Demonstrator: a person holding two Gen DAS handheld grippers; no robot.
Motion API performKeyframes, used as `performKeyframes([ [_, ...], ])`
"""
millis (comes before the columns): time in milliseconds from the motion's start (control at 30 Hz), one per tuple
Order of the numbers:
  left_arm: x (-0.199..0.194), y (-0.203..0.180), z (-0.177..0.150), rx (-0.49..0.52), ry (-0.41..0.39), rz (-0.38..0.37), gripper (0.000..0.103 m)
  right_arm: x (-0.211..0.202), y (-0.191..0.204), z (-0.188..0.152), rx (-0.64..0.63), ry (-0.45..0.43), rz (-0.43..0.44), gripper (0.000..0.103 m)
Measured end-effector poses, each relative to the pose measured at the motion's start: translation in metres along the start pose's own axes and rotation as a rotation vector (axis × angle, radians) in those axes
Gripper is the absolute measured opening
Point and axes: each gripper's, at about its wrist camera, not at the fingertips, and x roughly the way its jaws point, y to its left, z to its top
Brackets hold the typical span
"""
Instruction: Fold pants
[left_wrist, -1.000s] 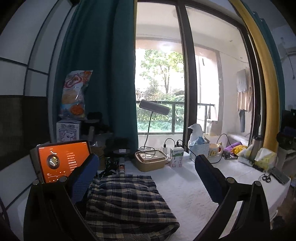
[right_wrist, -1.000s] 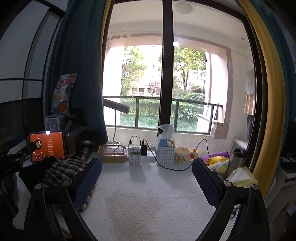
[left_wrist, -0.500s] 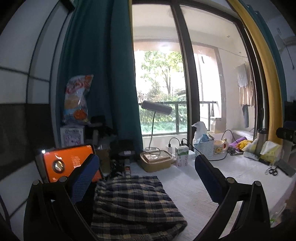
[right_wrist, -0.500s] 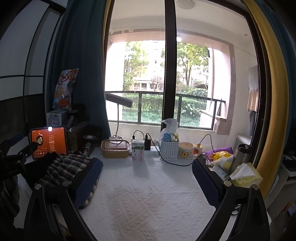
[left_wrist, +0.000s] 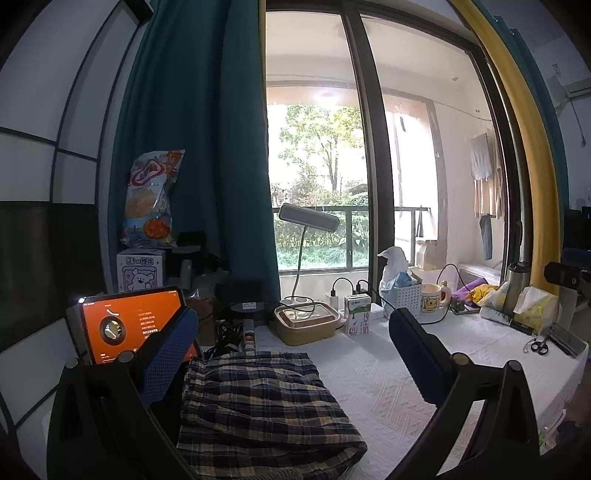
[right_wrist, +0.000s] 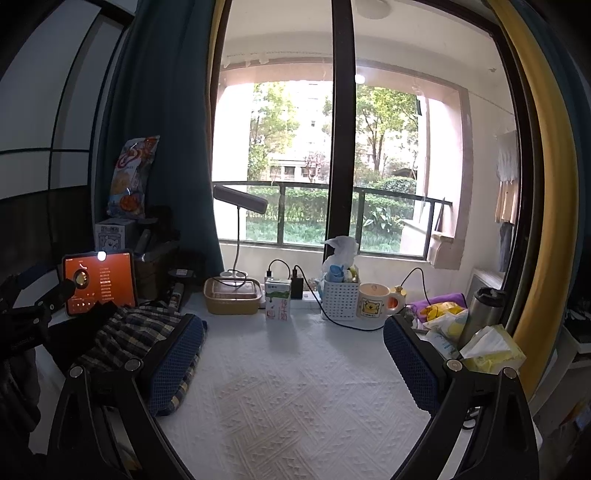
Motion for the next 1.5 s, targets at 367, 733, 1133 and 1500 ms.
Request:
performKeyframes([
  [367,-0.0005,0.0014,-0.0018,-0.009,0.005,0.005,0.102,0.0019,-0.0001,-0.0016,-0.002,0.006,0.0,0.099],
  [733,-0.0012,0.0029,-0.0021,-0.017,0.007,0.006,0.102,0.0007,0.0018,-0.0033,-0.012,0.007,0.001,0.099],
  [1133,-0.0004,0.0028,-0.0031,-0.019,0.012,-0.003,0.102,-0.0002,0.0023,-0.0051,-0.013,0.01,0.005,0.099],
  [1500,-0.002,0.0011,-0.0024,-0.027,0.014,-0.001,0.102,-0.0004,0.0035,-0.0047,-0.017,0.009,0.009,0.099],
])
